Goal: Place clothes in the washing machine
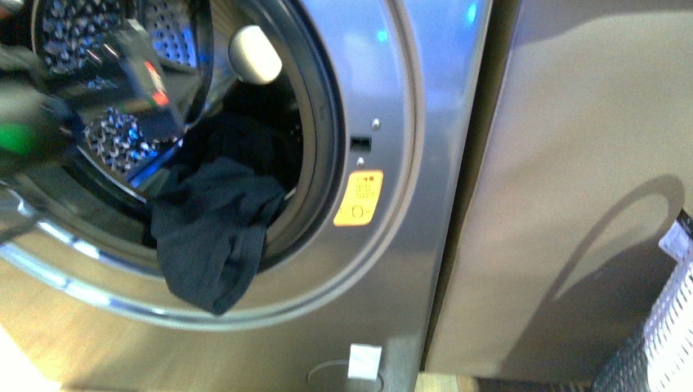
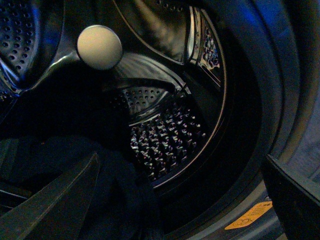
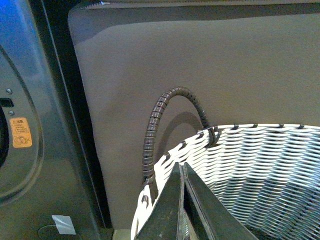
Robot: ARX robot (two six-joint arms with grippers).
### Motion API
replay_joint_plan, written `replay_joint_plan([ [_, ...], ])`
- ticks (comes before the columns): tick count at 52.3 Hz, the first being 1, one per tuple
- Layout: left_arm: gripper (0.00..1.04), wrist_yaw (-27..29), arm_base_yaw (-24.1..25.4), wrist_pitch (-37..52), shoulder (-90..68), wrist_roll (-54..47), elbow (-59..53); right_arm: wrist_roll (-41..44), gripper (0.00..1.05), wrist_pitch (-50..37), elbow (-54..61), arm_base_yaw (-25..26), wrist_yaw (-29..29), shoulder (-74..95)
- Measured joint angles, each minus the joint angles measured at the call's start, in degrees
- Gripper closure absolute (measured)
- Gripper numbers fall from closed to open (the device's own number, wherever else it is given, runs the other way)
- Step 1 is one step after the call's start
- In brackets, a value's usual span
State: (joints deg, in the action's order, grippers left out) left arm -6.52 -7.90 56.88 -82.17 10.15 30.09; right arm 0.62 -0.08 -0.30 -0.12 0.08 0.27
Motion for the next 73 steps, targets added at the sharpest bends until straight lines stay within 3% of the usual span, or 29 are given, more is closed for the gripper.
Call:
replay_joint_plan([
  [17,0.07,-0.63,-0.59,-9.51,12.41,-1.84,0.09,0.0,1.02,0.0,0.0,0.0,0.0,-0.02],
  [33,0.07,-0.46,-4.46,-32.17,27.58,-5.88,4.28,0.0,1.02,0.0,0.0,0.0,0.0,-0.02],
  [47,0.07,3.32,-7.54,-41.4,35.85,-8.13,5.33,0.0,1.02,0.0,0.0,0.0,0.0,-0.02],
  [51,0.25,19.76,-10.45,-50.47,41.16,-9.05,4.59,0.0,1.02,0.0,0.0,0.0,0.0,-0.02],
  [53,0.32,22.43,-10.23,-51.01,43.56,-9.16,2.4,0.0,1.02,0.0,0.0,0.0,0.02,-0.02],
  [61,0.59,20.59,-6.34,-49.07,50.29,-9.49,-5.66,0.0,1.02,0.0,0.0,0.0,0.0,-0.02],
  [71,1.0,15.37,-1.36,-46.82,56.11,-9.7,-14.8,0.0,1.02,0.0,0.0,0.0,0.0,-0.02],
  [73,1.02,14.75,-0.63,-46.56,56.98,-9.73,-15.93,-0.02,1.02,0.0,0.0,0.0,0.0,-0.02],
])
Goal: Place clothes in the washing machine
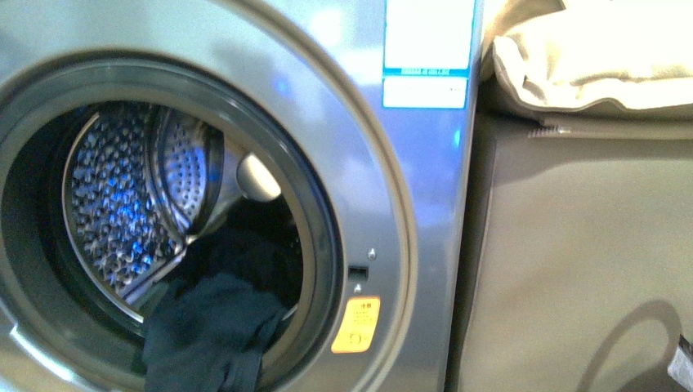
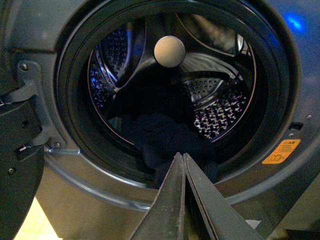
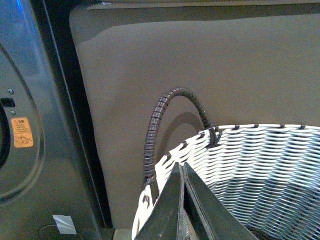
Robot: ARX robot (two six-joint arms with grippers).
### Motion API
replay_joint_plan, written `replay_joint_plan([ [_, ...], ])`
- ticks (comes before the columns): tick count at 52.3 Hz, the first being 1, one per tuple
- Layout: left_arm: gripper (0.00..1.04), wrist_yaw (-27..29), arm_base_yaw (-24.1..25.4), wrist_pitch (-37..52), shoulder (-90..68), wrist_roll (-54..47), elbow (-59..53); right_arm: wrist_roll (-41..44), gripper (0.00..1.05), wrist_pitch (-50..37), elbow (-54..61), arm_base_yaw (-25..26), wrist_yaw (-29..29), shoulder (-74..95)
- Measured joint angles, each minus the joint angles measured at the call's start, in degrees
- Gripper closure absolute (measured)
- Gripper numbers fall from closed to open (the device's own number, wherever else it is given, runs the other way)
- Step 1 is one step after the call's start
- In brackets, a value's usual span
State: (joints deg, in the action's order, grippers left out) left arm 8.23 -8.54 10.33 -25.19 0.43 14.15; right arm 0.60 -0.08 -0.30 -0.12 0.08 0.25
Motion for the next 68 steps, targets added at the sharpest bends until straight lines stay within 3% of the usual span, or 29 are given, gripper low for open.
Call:
replay_joint_plan([
  [5,1.01,-1.46,1.53,0.37,2.32,-0.02,-2.4,0.02,1.02,0.0,0.0,0.0,0.0,0.0],
  [9,1.01,-7.3,5.95,0.44,4.11,-0.04,-4.02,0.02,1.02,0.0,0.0,0.0,0.0,0.0],
  [15,1.01,-7.85,8.24,0.44,5.99,-0.02,-5.99,0.0,1.02,0.0,0.0,0.0,0.02,0.0],
  [40,1.01,-8.22,8.41,-2.01,14.25,-0.04,-11.39,0.02,1.02,0.0,0.0,0.0,0.0,0.0],
  [46,1.01,-8.22,8.41,-10.03,21.7,-0.02,-12.28,0.02,1.02,0.0,0.0,0.0,0.02,0.0],
  [68,1.01,-8.22,8.41,-10.32,24.92,-0.04,-13.66,0.02,1.02,0.0,0.0,0.0,0.0,0.0],
])
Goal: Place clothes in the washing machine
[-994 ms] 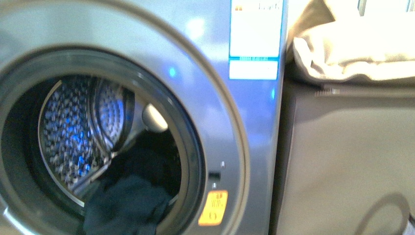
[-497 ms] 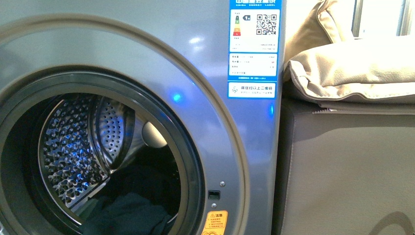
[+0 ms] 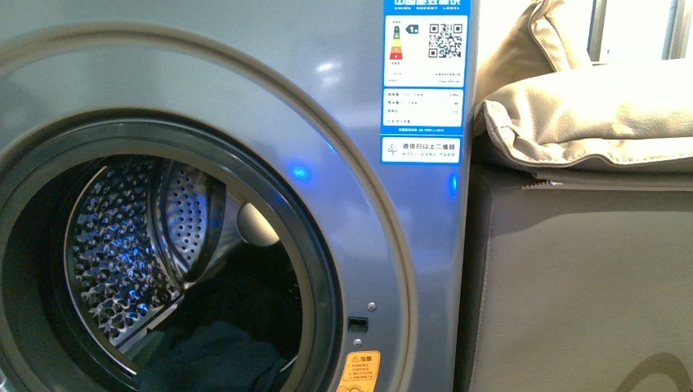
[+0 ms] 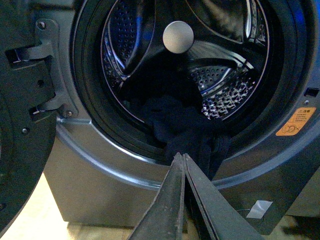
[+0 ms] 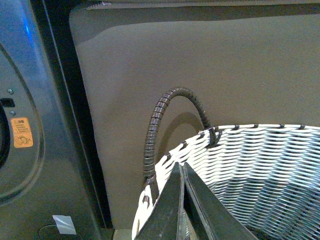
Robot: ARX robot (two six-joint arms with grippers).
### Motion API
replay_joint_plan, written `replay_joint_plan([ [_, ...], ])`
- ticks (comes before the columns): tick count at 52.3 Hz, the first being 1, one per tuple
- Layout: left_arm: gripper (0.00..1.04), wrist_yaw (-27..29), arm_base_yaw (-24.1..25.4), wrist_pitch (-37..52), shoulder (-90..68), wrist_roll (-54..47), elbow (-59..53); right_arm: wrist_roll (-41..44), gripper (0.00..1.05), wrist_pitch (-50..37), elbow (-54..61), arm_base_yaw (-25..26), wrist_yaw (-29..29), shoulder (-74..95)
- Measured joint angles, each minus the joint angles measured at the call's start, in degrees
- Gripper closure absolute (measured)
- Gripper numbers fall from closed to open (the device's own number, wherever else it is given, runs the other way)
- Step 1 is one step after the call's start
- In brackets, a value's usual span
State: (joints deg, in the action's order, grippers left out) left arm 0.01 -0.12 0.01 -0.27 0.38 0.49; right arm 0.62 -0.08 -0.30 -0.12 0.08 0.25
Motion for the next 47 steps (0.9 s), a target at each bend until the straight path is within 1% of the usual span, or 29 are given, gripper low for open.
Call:
replay_joint_plan([
  [33,1.01,0.0,0.0,0.0,0.0,0.0,0.0,0.0,1.02,0.0,0.0,0.0,0.0,0.0],
  [37,1.01,0.0,0.0,0.0,0.0,0.0,0.0,0.0,0.93,0.0,0.0,0.0,0.0,0.0],
  [40,1.01,0.0,0.0,0.0,0.0,0.0,0.0,0.0,0.82,0.0,0.0,0.0,0.0,0.02],
  [45,1.01,0.0,0.0,0.0,0.0,0.02,0.0,0.0,0.56,0.0,0.0,0.0,0.0,0.0],
  [47,0.93,0.0,0.0,0.0,0.0,0.02,0.0,0.0,0.47,0.0,0.0,0.0,0.0,0.0],
])
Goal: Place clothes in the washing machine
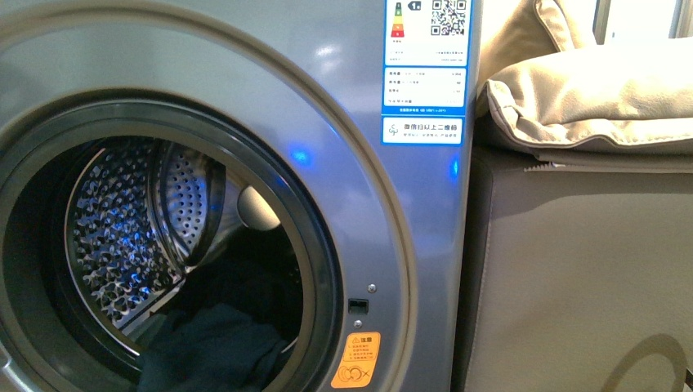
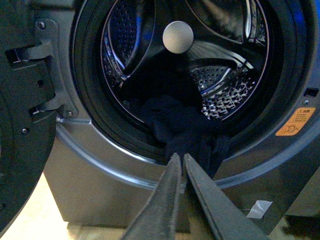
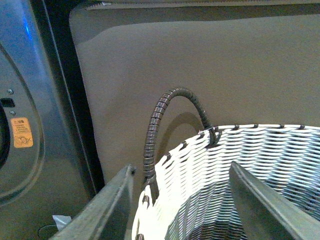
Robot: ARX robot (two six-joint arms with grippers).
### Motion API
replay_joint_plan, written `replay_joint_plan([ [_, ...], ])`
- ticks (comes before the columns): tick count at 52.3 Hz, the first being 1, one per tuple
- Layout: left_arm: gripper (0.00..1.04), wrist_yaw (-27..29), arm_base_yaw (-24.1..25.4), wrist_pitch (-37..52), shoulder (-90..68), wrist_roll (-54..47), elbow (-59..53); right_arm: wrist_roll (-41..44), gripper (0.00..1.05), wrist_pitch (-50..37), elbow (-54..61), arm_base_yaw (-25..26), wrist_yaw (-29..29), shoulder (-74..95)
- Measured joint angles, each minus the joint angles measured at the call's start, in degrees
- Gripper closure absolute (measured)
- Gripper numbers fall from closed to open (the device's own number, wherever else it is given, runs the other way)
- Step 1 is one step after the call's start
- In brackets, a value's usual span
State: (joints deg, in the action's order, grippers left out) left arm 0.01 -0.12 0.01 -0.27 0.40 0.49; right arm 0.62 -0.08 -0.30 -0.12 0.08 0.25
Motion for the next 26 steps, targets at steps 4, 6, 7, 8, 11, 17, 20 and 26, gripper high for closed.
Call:
replay_joint_plan([
  [4,0.77,0.0,0.0,0.0,0.0,0.0,0.0,0.0,0.31,0.0,0.0,0.0,0.0,0.0],
  [6,0.68,0.0,0.0,0.0,0.0,0.0,0.0,0.0,0.2,0.0,0.0,0.0,0.0,0.0],
  [7,0.62,0.0,0.0,0.0,0.0,0.0,0.0,0.0,0.15,0.0,0.0,0.0,0.0,0.0],
  [8,0.57,0.0,0.0,0.0,0.0,0.0,0.0,0.0,0.12,0.0,0.0,0.0,0.0,0.0],
  [11,0.48,0.0,0.0,0.0,0.0,0.0,0.0,-0.07,0.06,0.0,0.0,0.0,0.0,0.0],
  [17,0.23,0.0,0.0,0.0,0.0,0.0,0.0,-0.04,0.08,0.0,0.0,0.0,0.0,0.0],
  [20,0.09,0.0,0.0,0.0,0.0,0.0,0.0,-0.04,0.08,0.0,0.0,0.0,0.0,0.0],
  [26,0.07,0.0,0.0,0.0,0.0,-0.07,0.0,-0.04,0.08,0.0,0.0,0.0,0.0,0.0],
])
